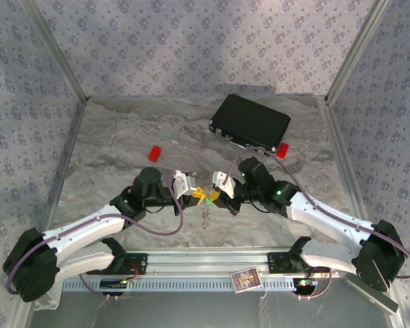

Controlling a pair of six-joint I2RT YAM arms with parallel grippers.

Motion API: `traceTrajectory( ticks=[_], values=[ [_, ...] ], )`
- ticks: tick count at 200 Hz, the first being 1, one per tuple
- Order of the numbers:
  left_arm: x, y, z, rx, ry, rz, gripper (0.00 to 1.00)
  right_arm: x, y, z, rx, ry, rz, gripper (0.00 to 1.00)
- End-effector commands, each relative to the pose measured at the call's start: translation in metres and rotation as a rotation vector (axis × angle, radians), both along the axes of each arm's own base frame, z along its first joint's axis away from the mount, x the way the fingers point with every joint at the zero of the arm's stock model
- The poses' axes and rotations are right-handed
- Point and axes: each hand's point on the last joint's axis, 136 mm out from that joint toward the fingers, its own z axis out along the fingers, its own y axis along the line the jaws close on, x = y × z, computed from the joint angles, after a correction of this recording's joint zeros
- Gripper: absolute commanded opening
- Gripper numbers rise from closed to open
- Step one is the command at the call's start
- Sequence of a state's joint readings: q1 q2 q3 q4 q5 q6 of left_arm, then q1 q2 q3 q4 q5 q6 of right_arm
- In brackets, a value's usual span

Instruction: Put the keys on the keyring

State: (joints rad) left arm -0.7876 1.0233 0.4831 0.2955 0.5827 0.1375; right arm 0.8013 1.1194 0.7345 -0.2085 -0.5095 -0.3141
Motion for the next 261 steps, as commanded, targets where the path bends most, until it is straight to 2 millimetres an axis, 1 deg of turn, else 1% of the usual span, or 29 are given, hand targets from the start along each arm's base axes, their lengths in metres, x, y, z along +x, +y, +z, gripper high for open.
traceTrajectory(
  ticks=[1,41,58,70,79,97,113,141,185,211,261],
  values=[
    [-0.001,-0.006,0.023,-0.065,-0.06,-0.03,0.0,-0.003,0.003,-0.001,-0.028,0.02,0.025,0.0],
    [-0.001,-0.006,0.021,-0.062,-0.059,-0.026,0.0,-0.002,0.0,0.002,-0.028,0.004,0.011,0.0],
    [-0.001,-0.006,0.02,-0.061,-0.06,-0.027,0.0,0.0,-0.004,0.007,-0.019,-0.019,-0.008,0.09],
    [-0.001,-0.006,0.021,-0.062,-0.062,-0.027,0.0,0.002,-0.007,0.012,-0.005,-0.041,-0.022,0.18],
    [-0.001,-0.006,0.02,-0.061,-0.059,-0.028,0.0,0.002,-0.009,0.017,0.008,-0.056,-0.029,0.21],
    [-0.002,-0.006,0.019,-0.061,-0.058,-0.032,0.0,0.002,-0.011,0.024,0.035,-0.08,-0.035,0.22],
    [-0.003,-0.006,0.019,-0.061,-0.056,-0.036,0.0,0.003,-0.01,0.03,0.067,-0.093,-0.04,0.22],
    [-0.004,-0.007,0.02,-0.065,-0.056,-0.042,0.0,0.005,-0.003,0.039,0.13,-0.092,-0.039,0.21],
    [-0.005,-0.007,0.022,-0.072,-0.058,-0.052,0.0,0.008,0.006,0.029,0.107,-0.074,-0.027,0.2],
    [-0.007,-0.007,0.022,-0.074,-0.054,-0.059,0.0,0.01,0.009,0.028,0.103,-0.076,-0.026,0.19],
    [-0.004,-0.007,0.022,-0.069,-0.057,-0.047,0.01,0.004,0.011,0.032,0.112,-0.081,0.011,0.02]
  ],
)
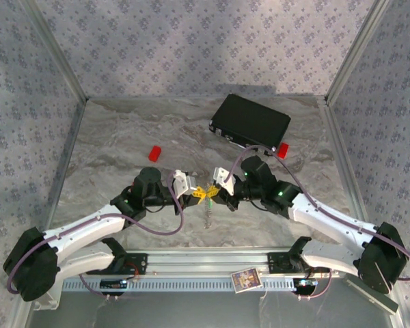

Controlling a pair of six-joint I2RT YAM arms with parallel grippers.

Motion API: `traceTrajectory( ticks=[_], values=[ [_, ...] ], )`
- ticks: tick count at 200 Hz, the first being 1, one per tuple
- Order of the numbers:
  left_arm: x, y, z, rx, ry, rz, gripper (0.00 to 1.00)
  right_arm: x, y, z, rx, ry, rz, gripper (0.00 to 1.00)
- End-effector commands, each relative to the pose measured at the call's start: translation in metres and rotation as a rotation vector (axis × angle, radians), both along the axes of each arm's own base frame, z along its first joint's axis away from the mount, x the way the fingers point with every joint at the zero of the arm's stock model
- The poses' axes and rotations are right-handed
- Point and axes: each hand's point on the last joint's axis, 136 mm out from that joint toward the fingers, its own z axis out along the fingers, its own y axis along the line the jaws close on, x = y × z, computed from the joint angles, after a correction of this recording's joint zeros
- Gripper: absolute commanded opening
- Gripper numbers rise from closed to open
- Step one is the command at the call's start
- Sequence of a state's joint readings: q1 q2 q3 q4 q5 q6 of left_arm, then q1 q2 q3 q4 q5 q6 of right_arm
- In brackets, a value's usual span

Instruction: Put the keys on the keyring

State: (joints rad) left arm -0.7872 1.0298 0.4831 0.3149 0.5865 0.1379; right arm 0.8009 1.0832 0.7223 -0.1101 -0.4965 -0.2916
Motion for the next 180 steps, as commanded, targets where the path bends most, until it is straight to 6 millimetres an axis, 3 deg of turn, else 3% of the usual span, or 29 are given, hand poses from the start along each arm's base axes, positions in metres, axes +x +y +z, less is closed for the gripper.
traceTrajectory(
  ticks=[1,26,58,126,180],
  values=[
    [-0.005,-0.006,0.02,-0.059,-0.049,-0.042,0.01,-0.003,0.005,0.009,0.024,-0.012,0.033,0.02],
    [0.0,-0.003,0.017,-0.042,-0.051,-0.007,0.29,-0.005,0.004,0.01,0.003,-0.02,0.045,0.0],
    [0.0,0.001,0.012,0.023,-0.056,-0.001,0.34,-0.006,-0.002,0.004,-0.076,-0.031,0.059,0.0],
    [-0.002,0.003,0.005,0.086,-0.046,-0.022,0.29,-0.011,0.0,0.003,-0.176,-0.042,0.122,0.0],
    [-0.003,0.001,0.003,0.096,-0.05,-0.04,0.03,-0.013,0.008,0.009,-0.18,-0.054,0.149,0.0]
  ],
)
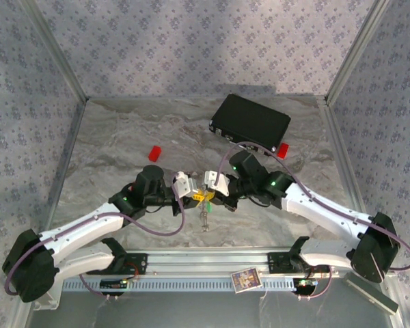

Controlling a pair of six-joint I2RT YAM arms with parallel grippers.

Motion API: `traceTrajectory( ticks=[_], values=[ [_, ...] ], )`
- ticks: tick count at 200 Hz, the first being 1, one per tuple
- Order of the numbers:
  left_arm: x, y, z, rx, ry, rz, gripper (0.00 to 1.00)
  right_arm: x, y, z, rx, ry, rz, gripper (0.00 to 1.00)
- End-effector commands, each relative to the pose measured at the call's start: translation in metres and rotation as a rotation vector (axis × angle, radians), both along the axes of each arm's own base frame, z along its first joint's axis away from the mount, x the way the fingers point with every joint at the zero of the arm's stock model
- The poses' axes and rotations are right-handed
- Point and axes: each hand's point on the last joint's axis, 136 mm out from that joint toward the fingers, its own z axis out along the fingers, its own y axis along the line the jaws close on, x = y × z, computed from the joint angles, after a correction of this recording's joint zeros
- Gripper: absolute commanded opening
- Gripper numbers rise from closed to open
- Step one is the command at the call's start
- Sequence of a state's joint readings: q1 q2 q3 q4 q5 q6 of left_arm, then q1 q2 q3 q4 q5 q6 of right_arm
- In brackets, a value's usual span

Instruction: Put the keys on the keyring

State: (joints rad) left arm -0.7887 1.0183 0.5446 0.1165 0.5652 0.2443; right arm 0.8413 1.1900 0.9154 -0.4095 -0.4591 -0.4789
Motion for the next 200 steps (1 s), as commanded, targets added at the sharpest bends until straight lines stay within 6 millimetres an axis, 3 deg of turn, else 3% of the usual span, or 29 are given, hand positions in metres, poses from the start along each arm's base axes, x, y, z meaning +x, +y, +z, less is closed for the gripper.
traceTrajectory(
  ticks=[1,19,37,48,147,200],
  values=[
    [0.0,-0.005,0.013,-0.015,-0.032,-0.027,0.03,-0.004,0.005,0.015,0.02,-0.022,0.038,0.0],
    [-0.001,-0.005,0.015,-0.022,-0.04,-0.029,0.0,-0.002,0.004,0.018,0.043,-0.02,0.019,0.02],
    [-0.002,-0.005,0.018,-0.042,-0.043,-0.034,0.0,0.002,0.0,0.02,0.084,-0.01,-0.012,0.22],
    [-0.003,-0.005,0.02,-0.064,-0.05,-0.031,0.0,0.004,-0.003,0.021,0.115,-0.001,-0.03,0.29],
    [0.0,-0.007,0.024,-0.159,-0.045,0.0,0.0,0.003,-0.012,0.011,0.214,0.085,-0.119,0.33],
    [0.001,-0.007,0.023,-0.169,-0.038,0.008,0.0,-0.006,-0.024,-0.003,0.206,0.118,-0.157,0.41]
  ],
)
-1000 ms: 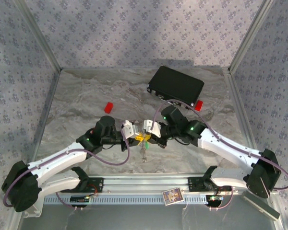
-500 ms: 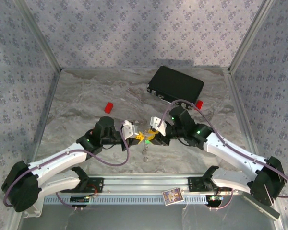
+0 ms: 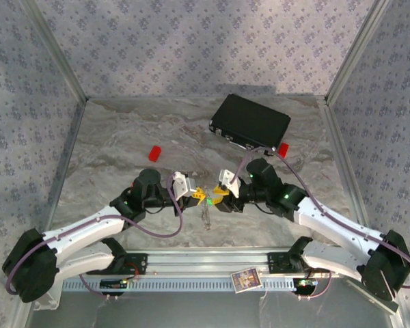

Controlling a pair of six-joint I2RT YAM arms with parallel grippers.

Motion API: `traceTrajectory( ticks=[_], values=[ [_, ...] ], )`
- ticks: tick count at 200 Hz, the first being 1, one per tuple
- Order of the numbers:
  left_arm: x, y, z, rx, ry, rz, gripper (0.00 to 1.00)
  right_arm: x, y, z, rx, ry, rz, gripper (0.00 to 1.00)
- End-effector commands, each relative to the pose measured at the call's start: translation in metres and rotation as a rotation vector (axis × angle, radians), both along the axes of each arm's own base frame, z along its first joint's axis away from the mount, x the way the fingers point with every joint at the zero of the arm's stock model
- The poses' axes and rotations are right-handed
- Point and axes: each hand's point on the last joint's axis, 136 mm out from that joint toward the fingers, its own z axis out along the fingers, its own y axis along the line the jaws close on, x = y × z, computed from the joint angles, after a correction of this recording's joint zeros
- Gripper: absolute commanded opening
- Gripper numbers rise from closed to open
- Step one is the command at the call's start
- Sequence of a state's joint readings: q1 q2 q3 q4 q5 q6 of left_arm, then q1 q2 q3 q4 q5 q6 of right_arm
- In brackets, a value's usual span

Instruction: Put the keys on the keyring

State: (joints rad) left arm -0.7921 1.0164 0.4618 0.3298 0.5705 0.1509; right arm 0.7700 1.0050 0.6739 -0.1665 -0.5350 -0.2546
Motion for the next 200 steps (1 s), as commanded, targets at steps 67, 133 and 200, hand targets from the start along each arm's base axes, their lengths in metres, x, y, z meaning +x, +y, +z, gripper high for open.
traceTrajectory(
  ticks=[67,133,200],
  values=[
    [0.0,-0.005,0.016,-0.062,-0.032,-0.016,0.0,-0.002,0.008,-0.008,0.009,0.031,0.007,0.38],
    [-0.001,-0.005,0.019,-0.069,-0.038,-0.021,0.0,0.002,0.008,-0.01,-0.019,0.012,-0.001,0.15],
    [-0.002,-0.005,0.023,-0.079,-0.051,-0.029,0.0,0.005,0.005,-0.011,-0.059,-0.004,-0.001,0.03]
  ],
)
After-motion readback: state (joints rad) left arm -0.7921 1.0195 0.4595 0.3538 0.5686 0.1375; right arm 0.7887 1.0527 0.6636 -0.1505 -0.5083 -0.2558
